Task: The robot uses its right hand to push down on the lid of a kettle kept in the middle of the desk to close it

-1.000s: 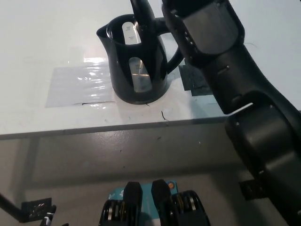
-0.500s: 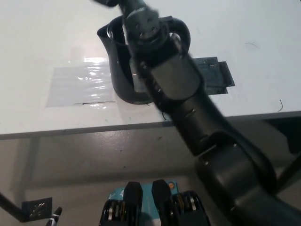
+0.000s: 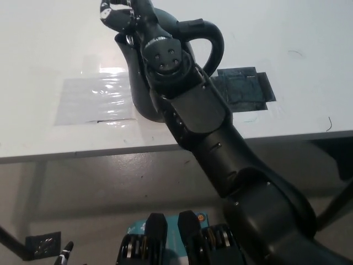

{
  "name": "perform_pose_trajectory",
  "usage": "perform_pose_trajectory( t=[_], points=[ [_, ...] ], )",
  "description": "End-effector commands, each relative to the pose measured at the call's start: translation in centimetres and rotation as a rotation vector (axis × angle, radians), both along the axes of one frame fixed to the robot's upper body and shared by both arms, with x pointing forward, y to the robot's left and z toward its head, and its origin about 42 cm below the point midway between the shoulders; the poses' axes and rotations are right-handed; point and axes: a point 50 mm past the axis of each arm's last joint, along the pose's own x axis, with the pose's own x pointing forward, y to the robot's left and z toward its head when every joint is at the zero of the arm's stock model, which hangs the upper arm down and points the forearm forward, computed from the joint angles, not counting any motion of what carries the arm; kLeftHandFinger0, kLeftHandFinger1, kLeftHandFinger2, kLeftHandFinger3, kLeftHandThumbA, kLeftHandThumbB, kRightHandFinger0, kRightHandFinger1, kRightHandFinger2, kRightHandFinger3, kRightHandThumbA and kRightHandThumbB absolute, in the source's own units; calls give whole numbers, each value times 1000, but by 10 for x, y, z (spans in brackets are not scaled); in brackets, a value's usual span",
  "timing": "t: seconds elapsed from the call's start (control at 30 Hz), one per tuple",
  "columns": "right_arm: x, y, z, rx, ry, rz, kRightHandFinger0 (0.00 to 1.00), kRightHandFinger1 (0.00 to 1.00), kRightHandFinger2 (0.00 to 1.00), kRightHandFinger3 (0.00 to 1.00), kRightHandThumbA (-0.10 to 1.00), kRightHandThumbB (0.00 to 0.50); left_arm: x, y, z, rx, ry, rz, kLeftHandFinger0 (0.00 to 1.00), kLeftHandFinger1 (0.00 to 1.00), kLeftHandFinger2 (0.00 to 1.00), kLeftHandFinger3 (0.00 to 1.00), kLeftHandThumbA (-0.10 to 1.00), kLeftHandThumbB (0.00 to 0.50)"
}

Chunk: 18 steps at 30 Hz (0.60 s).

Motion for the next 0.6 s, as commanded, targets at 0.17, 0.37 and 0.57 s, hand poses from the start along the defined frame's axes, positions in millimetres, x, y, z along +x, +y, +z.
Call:
perform_pose_trajectory(
  t=[0.17, 0.37, 0.57],
  points=[
    [3, -11, -43, 150, 33, -9, 990, 1000, 1000, 1000, 346, 57, 6, 4, 12, 4, -26, 6, 1000, 1000, 1000, 1000, 1000, 96],
    [-26, -48, -195, 186, 249, -59, 1000, 1000, 1000, 1000, 310, 33, -14, 3, 5, -16, 0, -23, 1000, 1000, 1000, 1000, 1000, 105],
    [-53, -58, -259, 182, 389, -121, 993, 1000, 1000, 1000, 288, 42, 0, -1, 13, -8, -20, -22, 1000, 1000, 1000, 1000, 1000, 102]
  ],
)
